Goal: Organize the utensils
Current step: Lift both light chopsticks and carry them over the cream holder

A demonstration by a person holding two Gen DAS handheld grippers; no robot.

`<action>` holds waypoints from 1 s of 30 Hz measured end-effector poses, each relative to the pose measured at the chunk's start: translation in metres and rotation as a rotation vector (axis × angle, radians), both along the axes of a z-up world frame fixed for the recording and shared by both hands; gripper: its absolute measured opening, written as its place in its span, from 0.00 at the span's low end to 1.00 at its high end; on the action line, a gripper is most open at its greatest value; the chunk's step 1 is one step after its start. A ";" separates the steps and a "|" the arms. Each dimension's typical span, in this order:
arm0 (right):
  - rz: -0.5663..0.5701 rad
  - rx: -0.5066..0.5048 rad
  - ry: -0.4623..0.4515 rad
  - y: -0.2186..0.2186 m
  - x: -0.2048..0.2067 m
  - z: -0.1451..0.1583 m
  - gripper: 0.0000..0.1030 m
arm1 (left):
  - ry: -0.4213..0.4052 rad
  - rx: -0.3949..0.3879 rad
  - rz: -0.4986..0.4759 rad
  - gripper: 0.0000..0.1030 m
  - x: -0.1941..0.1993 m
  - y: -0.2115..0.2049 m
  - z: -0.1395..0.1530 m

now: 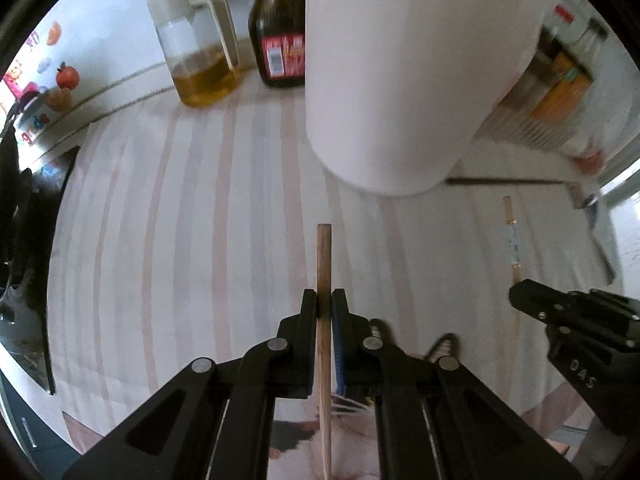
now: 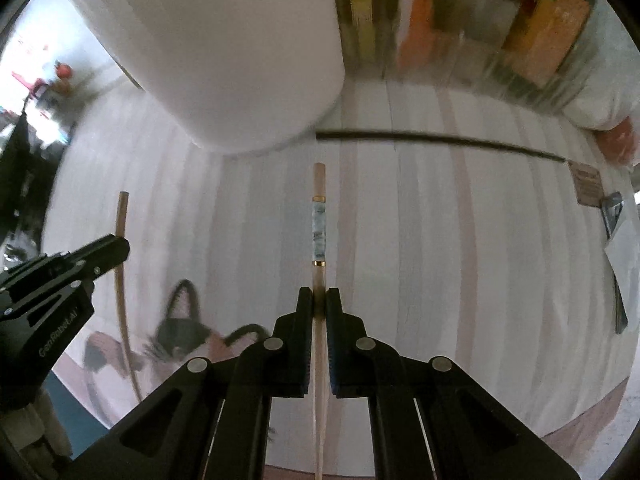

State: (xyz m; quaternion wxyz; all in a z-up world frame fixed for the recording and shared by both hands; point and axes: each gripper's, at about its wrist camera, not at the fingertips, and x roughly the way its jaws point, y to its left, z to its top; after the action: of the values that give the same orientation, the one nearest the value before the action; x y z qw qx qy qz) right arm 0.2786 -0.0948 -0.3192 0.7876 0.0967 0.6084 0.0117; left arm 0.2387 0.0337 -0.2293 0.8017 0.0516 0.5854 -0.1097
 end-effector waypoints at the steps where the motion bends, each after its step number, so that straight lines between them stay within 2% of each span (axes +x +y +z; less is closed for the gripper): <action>1: -0.007 0.008 -0.026 0.000 -0.002 0.006 0.06 | -0.012 -0.006 -0.003 0.05 -0.003 0.000 0.006; 8: -0.026 0.021 -0.217 -0.016 -0.041 0.059 0.06 | -0.125 -0.057 -0.005 0.04 -0.008 -0.003 0.066; 11: -0.029 0.017 -0.325 -0.024 -0.054 0.093 0.06 | -0.187 -0.085 -0.007 0.04 -0.003 -0.002 0.092; 15: -0.039 0.017 -0.458 -0.033 -0.061 0.146 0.06 | -0.288 -0.140 -0.006 0.04 0.001 -0.003 0.142; 24: -0.095 0.087 -0.718 -0.058 -0.025 0.266 0.06 | -0.492 -0.234 -0.040 0.04 0.025 -0.011 0.265; 27: -0.107 0.116 -0.777 -0.064 -0.004 0.302 0.06 | -0.558 -0.255 -0.038 0.04 0.041 -0.012 0.303; 30: -0.128 0.146 -0.800 -0.072 0.023 0.323 0.06 | -0.608 -0.262 -0.026 0.04 0.063 -0.012 0.328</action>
State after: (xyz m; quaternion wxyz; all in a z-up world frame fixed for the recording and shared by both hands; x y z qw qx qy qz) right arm 0.3020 -0.1668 0.0035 0.9522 0.1778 0.2445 0.0427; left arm 0.3014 0.0215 0.0991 0.9381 -0.0142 0.2994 -0.1739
